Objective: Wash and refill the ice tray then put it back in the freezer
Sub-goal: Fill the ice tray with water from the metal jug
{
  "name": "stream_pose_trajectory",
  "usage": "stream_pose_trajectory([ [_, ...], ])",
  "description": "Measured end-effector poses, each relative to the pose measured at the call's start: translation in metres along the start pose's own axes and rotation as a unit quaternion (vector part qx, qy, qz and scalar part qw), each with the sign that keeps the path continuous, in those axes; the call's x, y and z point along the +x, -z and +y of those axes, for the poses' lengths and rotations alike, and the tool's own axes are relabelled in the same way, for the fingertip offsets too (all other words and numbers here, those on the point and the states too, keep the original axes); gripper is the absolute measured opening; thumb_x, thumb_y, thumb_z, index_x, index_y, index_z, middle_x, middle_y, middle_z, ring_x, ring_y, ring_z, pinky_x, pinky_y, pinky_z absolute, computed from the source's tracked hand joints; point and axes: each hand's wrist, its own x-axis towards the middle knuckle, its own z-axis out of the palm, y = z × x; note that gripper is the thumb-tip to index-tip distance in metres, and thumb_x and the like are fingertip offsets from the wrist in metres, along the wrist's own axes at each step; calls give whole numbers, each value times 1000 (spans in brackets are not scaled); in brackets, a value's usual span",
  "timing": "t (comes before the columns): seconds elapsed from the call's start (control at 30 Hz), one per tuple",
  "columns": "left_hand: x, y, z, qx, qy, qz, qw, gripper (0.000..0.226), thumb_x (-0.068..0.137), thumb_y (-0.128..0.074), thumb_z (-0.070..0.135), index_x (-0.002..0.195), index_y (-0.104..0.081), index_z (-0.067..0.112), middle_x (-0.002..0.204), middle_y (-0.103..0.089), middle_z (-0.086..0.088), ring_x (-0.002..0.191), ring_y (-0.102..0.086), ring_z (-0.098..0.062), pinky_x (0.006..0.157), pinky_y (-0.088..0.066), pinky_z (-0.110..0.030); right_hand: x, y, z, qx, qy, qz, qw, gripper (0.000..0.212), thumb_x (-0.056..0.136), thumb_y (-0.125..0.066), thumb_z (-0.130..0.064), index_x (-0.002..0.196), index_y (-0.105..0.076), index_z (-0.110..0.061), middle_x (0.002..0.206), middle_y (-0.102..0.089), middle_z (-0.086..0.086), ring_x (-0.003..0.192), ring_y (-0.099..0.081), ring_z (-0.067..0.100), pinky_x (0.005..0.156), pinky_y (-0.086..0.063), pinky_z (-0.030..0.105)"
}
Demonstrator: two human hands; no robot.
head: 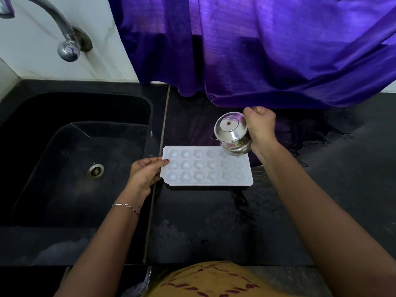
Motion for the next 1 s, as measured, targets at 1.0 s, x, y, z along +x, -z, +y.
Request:
stream_pose_trajectory([
  [1.0, 1, 1, -1, 3, -3, -6, 1000, 15, 76, -76, 5, 90, -69, 4, 86, -73, -12, 64, -70, -14, 51, -53, -21, -1, -24, -6, -159, 119, -54, 979, 39, 78, -59, -6, 52, -32, -19, 51, -31, -2, 55, -31, 17, 55, -34, 30],
])
